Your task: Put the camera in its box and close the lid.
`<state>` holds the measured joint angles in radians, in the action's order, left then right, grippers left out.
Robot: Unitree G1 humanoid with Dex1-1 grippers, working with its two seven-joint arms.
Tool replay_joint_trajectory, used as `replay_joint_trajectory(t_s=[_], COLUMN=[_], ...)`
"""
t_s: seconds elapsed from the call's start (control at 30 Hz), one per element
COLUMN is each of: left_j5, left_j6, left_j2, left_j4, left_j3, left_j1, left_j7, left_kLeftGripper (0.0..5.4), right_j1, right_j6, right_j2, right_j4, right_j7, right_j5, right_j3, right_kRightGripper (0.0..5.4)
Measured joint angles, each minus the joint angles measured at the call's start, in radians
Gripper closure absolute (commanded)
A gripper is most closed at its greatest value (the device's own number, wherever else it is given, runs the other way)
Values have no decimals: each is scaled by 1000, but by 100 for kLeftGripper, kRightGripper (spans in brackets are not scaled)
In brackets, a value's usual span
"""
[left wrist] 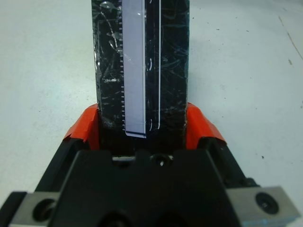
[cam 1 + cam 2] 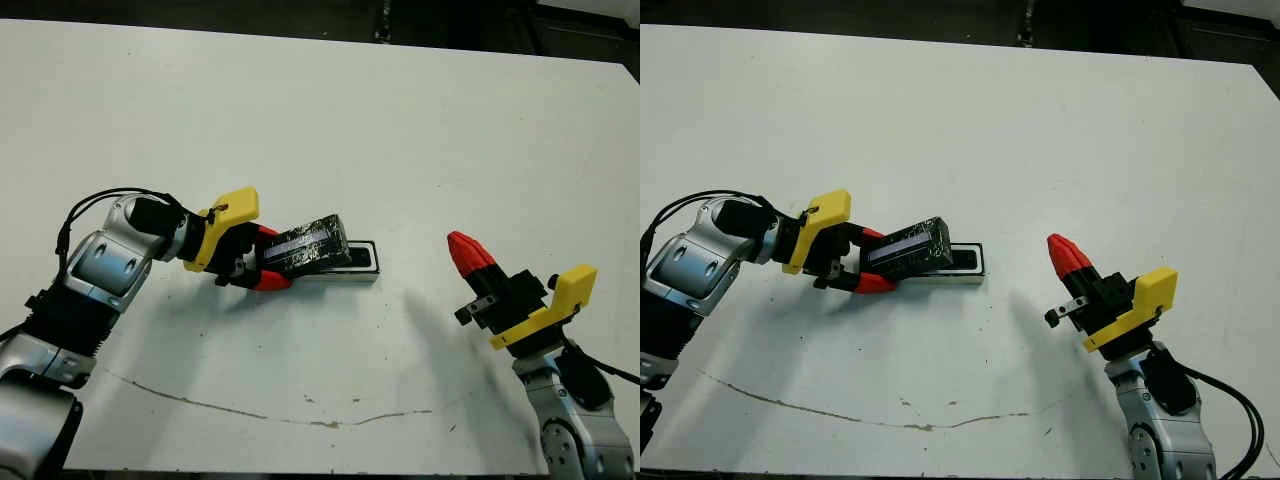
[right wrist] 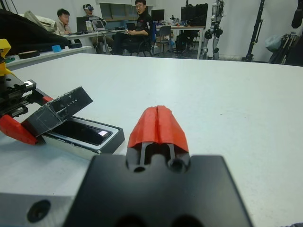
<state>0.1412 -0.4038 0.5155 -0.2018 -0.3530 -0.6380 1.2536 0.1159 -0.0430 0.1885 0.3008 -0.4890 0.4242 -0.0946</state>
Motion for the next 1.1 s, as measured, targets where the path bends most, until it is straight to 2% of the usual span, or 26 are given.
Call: replay_joint_trajectory(t_s=[0.3,0.4,0.7,1.1], left_j5=[8,3,-70,-118], left_j6=[-5,-44,-40,-41], left_j2=[-51,-63,-96,-146], left_j4=[-94,-116,-179,-214], left_j3=[-21,-35,-103,-150], left_j1=[-51,-80,-165,-221], left_j7=[13,23,55,63], left_kLeftGripper=[222,222,223,223], right_j1=[4,5,10,10], right_j6=[0,0,0,0], right_j2=[1,2,2,2], right_j4=[0,0,5,4], right_j7=[1,3,12,10], right_j5=[-6,-12,-22,-15], right_j3=[4,5,13,14], right_kRightGripper=[540,540,540,540])
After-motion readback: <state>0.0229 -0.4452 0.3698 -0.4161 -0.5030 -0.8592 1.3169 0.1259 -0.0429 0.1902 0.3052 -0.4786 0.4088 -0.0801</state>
